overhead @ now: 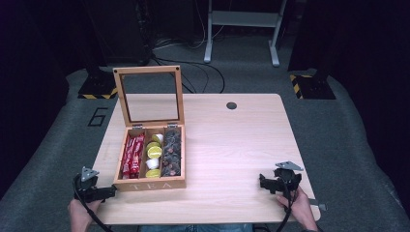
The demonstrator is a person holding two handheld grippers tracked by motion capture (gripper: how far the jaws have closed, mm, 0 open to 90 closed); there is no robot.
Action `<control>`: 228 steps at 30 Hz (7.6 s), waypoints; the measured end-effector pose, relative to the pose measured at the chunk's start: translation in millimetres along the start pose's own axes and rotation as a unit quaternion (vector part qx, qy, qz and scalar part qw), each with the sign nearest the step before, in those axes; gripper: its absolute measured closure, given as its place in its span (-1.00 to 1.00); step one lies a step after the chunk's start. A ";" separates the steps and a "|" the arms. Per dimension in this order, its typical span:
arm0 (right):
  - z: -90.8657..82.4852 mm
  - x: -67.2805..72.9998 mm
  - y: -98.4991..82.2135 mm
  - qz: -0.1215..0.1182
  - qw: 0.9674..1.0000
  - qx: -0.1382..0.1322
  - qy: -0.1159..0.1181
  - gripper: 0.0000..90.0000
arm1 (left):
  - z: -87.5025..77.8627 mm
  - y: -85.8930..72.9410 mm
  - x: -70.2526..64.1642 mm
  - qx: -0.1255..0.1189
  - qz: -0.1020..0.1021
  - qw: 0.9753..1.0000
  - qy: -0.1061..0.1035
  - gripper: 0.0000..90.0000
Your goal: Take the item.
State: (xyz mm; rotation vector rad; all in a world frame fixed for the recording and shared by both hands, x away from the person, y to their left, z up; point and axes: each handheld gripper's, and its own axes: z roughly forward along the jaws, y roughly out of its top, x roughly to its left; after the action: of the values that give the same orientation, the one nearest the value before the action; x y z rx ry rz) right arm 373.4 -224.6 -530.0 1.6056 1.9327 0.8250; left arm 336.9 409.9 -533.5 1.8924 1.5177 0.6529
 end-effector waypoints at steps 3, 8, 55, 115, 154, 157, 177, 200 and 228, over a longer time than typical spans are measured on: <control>-1.2 -0.8 -0.6 -0.005 1.000 0.002 0.012 -1.00 | 0.5 0.1 -0.5 -0.002 -0.004 1.000 0.000 -1.00; 0.5 -5.6 0.5 -0.033 0.999 -0.002 0.033 -1.00 | 1.0 1.5 0.5 0.002 -0.003 1.000 0.002 -1.00; 2.4 -5.7 2.5 -0.045 0.998 -0.001 0.044 -1.00 | -14.4 22.6 5.2 -0.013 -0.015 0.999 0.025 -0.96; 2.7 -5.9 2.6 -0.051 0.998 -0.001 0.045 -1.00 | -23.1 112.4 -53.5 -0.053 0.026 0.995 -0.082 -0.89; 2.2 -5.1 2.2 -0.054 0.998 -0.004 0.042 -1.00 | 11.3 126.9 -76.1 0.021 0.050 0.997 -0.055 0.42; 2.2 -5.1 2.2 -0.054 0.998 -0.003 0.043 -1.00 | 11.0 125.9 -75.5 0.018 0.048 0.997 -0.052 0.49; 2.2 -5.3 2.3 -0.054 0.998 -0.003 0.043 -1.00 | 4.6 125.0 -70.2 -0.006 0.015 0.998 -0.069 0.88; 2.5 -5.8 2.5 -0.052 0.998 -0.001 0.044 -1.00 | -16.5 145.4 -80.3 -0.039 0.026 0.995 -0.086 0.89; 2.4 -5.7 2.4 -0.052 0.998 -0.001 0.044 -1.00 | -23.3 162.3 -99.5 -0.060 0.043 0.990 -0.118 0.89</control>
State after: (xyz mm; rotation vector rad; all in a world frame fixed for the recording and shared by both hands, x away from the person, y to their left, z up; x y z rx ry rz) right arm 377.8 -229.6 -530.0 1.4748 2.0568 0.8682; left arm 407.4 292.5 -399.3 1.8774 1.2277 0.5232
